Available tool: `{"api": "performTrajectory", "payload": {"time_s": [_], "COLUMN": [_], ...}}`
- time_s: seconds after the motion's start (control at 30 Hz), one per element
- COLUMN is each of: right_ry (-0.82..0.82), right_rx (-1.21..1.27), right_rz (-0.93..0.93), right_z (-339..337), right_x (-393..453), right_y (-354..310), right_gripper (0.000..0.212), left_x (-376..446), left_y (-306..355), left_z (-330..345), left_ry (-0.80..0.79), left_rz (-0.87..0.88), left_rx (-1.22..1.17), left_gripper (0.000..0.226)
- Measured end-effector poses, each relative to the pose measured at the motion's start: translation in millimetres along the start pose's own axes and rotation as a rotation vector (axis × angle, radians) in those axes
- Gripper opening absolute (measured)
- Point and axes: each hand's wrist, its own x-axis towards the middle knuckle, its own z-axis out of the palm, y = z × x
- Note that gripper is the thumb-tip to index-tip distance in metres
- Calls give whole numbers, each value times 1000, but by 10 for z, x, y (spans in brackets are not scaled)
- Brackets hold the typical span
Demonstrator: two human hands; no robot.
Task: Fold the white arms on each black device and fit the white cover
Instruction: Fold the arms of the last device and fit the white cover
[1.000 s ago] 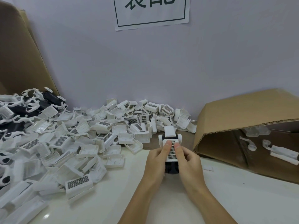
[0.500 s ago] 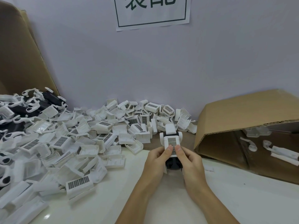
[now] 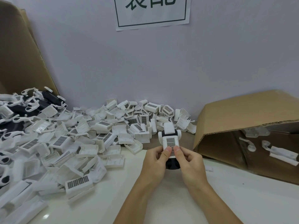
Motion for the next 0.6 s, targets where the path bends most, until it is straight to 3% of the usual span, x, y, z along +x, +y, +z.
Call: {"api": "performTrajectory", "payload": {"time_s": [0.23,0.3,0.43,0.6], "right_ry": [-4,72,286,309], "right_rx": [76,78,70,75], "right_rz": [0,-26,-10,17], "right_z": [21,13,-63,-65], "right_x": [-30,-37,20,31], "right_y": [30,46,97,108], "right_gripper": [25,28,28,33], "left_x": [37,78,170,194], "left_y": [-12,-8,26,65], "left_z": [12,15,-127,-236], "left_ry": [15,116,305,429], "left_rz": [-72,-98,-172,-161], "left_rx": [-167,-241,-484,-462], "left_gripper": [27,23,38,13]}}
